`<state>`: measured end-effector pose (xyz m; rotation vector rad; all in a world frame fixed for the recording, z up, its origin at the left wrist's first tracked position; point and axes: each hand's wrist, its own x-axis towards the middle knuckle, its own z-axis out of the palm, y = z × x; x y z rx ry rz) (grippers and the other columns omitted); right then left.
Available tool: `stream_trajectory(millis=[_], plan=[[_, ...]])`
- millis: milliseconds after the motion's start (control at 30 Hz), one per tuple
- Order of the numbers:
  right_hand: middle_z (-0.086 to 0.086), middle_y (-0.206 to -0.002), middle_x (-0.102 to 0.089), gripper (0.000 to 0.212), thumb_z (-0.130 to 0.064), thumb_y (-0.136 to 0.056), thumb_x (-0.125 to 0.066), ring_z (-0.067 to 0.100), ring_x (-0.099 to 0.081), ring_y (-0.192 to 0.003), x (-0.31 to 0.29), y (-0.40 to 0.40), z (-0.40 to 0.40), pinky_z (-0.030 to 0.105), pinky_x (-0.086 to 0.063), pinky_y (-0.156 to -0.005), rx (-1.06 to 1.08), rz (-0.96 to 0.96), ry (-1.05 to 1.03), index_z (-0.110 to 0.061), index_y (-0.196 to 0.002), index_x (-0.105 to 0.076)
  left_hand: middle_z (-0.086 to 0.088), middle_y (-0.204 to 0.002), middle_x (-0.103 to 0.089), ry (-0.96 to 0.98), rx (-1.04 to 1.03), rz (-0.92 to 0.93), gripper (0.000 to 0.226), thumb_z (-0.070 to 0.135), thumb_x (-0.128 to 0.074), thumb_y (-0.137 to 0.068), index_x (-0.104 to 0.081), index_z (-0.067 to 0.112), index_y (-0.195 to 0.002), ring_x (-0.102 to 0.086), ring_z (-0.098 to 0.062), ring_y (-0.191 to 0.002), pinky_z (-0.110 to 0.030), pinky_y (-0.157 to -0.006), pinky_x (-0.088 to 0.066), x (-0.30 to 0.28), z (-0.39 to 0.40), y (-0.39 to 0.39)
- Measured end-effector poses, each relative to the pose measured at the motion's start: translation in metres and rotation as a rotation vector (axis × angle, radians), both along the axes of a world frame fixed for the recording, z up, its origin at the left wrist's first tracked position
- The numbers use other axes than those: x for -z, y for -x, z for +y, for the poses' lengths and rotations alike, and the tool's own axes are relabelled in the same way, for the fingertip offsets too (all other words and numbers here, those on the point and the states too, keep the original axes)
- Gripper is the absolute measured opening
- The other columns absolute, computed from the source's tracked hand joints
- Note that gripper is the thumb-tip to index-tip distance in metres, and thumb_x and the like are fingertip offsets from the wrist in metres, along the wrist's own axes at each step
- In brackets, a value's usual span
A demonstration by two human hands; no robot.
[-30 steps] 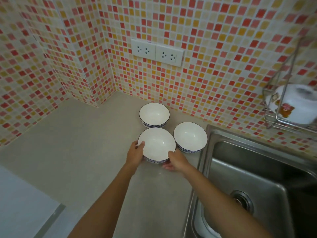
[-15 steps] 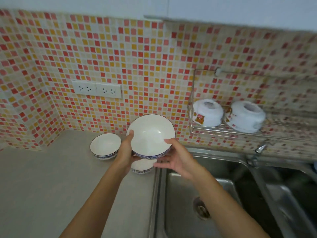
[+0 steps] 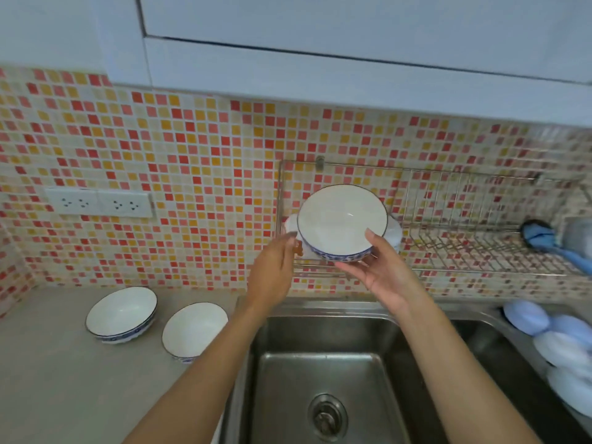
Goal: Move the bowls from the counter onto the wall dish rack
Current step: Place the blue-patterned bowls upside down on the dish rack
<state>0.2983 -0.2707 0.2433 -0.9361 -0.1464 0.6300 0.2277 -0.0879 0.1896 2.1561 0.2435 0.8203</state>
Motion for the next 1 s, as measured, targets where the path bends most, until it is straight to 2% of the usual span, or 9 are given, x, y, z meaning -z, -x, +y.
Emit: stream_trajectory(millis=[33,100,200,367,500,667,767,900,1000], plan=[[0.015,-0.127,-0.056,0.041,-0.015,-0.075,-0.071,0.037,-0.055,-0.120,-0.002,-0.008,-0.004,0.052,-0.060,-0.077,0.018,-0.004,0.002,-0.013,-0.113,-0.057,0.002,-0.134,-0.057,-0.149,-0.012,0.057,0.051,0.046,-0.018,-0.100,-0.050,0.025,-0.133,-0.054,-0.015,-0.122,-0.034,-0.106,-0.041,0.012,0.001,-0.004],[0.016,-0.129,-0.056,0.047,-0.014,-0.073,-0.074,0.035,-0.057,-0.117,-0.005,-0.023,-0.010,0.046,-0.061,-0.073,0.051,-0.025,0.026,-0.011,-0.116,-0.056,0.006,-0.151,-0.035,-0.430,-0.035,0.187,0.053,0.046,-0.011,-0.100,-0.032,0.027,-0.145,-0.032,-0.012,-0.139,-0.032,-0.118,-0.017,0.032,0.006,-0.010],[0.015,-0.128,-0.056,0.048,-0.008,-0.080,-0.072,0.031,-0.061,-0.110,-0.009,-0.043,-0.010,0.045,-0.061,-0.075,0.072,-0.079,0.067,-0.009,-0.124,-0.053,0.011,-0.157,-0.010,-0.552,-0.041,0.257,0.056,0.046,-0.004,-0.097,-0.011,0.026,-0.150,-0.005,-0.007,-0.146,-0.027,-0.117,0.003,0.048,0.009,-0.015],[0.009,-0.127,-0.060,0.046,-0.005,-0.082,-0.073,0.031,-0.064,-0.110,-0.013,-0.068,0.002,0.049,-0.059,-0.081,0.081,-0.276,0.176,-0.012,-0.123,-0.054,0.008,-0.156,-0.017,-0.533,-0.103,0.246,0.055,0.041,-0.007,-0.098,-0.016,0.023,-0.149,-0.006,-0.008,-0.145,-0.028,-0.117,0.004,0.049,0.002,-0.020],[0.003,-0.125,-0.060,0.065,-0.004,-0.078,-0.077,0.024,-0.067,-0.100,-0.014,-0.080,0.018,0.051,-0.060,-0.079,0.186,-0.400,0.298,-0.011,-0.135,-0.047,0.006,-0.156,-0.023,-0.536,-0.122,0.265,0.051,0.038,-0.012,-0.101,-0.021,0.023,-0.149,-0.012,-0.009,-0.145,-0.028,-0.116,0.006,0.046,0.002,-0.021],[0.005,-0.121,-0.062,0.070,-0.003,-0.073,-0.082,0.020,-0.067,-0.100,-0.008,-0.087,0.034,0.038,-0.062,-0.064,0.269,-0.551,0.431,-0.012,-0.132,-0.044,0.007,-0.155,-0.026,-0.484,-0.127,0.259,0.049,0.039,-0.015,-0.101,-0.025,0.025,-0.148,-0.012,-0.008,-0.145,-0.025,-0.114,0.011,0.046,0.000,-0.020],[-0.002,-0.114,-0.062,0.070,-0.004,-0.073,-0.082,0.021,-0.066,-0.099,-0.007,-0.089,0.041,0.034,-0.062,-0.061,0.276,-0.625,0.480,-0.014,-0.130,-0.043,0.007,-0.155,-0.026,-0.482,-0.125,0.252,0.049,0.039,-0.017,-0.102,-0.025,0.025,-0.148,-0.011,-0.008,-0.145,-0.025,-0.112,0.013,0.046,0.000,-0.020],[-0.005,-0.110,-0.062,0.068,-0.010,-0.069,-0.086,0.021,-0.066,-0.102,-0.003,-0.098,0.050,0.047,-0.061,-0.075,0.297,-0.700,0.539,-0.020,-0.123,-0.044,0.008,-0.156,-0.021,-0.476,-0.124,0.249,0.050,0.040,-0.016,-0.101,-0.021,0.025,-0.149,-0.007,-0.008,-0.146,-0.025,-0.112,0.014,0.047,0.000,-0.019],[0.000,-0.119,-0.061,0.075,-0.025,-0.063,-0.090,0.022,-0.062,-0.108,0.002,-0.101,0.055,0.048,-0.056,-0.089,0.365,-0.889,0.706,-0.022,-0.123,-0.045,0.007,-0.157,-0.017,-0.487,-0.121,0.248,0.051,0.040,-0.014,-0.101,-0.017,0.024,-0.149,-0.004,-0.008,-0.146,-0.026,-0.112,0.014,0.047,0.000,-0.019]])
